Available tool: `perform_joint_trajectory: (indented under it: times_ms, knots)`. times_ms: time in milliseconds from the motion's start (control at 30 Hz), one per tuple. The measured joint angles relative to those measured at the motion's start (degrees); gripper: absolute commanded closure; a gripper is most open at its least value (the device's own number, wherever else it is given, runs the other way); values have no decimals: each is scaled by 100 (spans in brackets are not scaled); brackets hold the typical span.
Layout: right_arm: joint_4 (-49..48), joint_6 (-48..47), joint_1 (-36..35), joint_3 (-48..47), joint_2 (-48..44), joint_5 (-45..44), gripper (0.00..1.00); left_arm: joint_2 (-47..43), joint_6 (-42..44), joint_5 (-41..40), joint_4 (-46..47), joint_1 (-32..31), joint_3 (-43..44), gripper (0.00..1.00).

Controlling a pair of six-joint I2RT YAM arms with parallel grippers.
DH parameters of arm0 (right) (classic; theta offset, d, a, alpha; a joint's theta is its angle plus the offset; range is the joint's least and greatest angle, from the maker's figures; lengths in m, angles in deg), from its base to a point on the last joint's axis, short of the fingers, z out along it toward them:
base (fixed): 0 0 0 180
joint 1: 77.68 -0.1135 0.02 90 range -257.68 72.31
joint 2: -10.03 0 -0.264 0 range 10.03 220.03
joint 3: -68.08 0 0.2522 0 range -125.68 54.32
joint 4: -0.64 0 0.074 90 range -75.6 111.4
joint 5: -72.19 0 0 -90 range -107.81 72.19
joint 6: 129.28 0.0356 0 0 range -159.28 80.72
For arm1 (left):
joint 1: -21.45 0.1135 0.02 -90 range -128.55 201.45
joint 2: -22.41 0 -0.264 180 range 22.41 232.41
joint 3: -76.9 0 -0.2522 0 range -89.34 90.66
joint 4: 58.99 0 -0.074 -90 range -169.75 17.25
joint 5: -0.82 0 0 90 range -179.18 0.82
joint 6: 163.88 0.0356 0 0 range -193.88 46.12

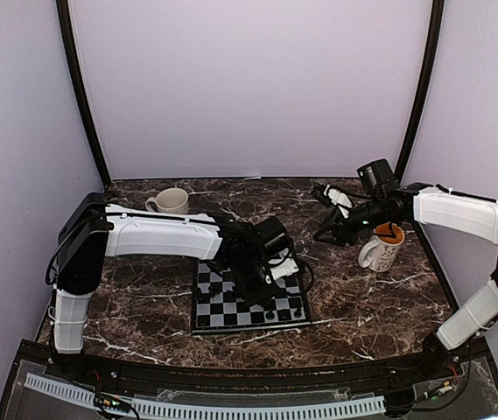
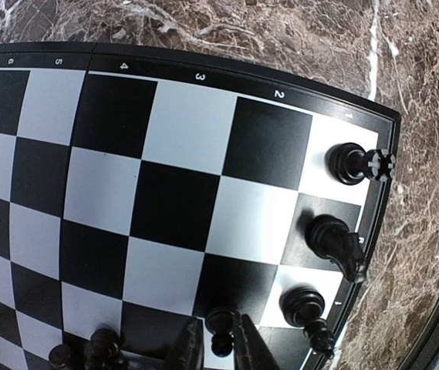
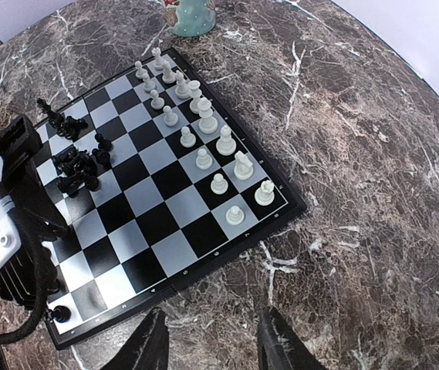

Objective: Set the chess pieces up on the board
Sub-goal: Pick up the pawn from the chessboard, then place the pawn on a7.

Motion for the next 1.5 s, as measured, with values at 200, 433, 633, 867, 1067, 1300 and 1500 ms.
perform_joint_trajectory:
  times_ms: [200,433,633,867,1067,1300,1500]
  knots:
    - [0,-2,0,0,0,-2,60,0,2,-7,-31,15,0,80]
    - [2,-17,0,0,0,0,60,0,7,-13,-116,15,0,89]
    - [2,-17,0,0,0,0,60,0,20,9,-122,15,2,93]
    - [2,-22,2,0,28,-7,60,0,20,295,15,26,109,94]
    - [13,-20,61,0,37,-26,60,114,20,540,278,26,415,94]
    - [15,-20,85,0,37,-37,60,437,20,688,450,9,774,94]
    - [17,-20,96,0,37,-46,60,662,22,734,487,-44,975,93]
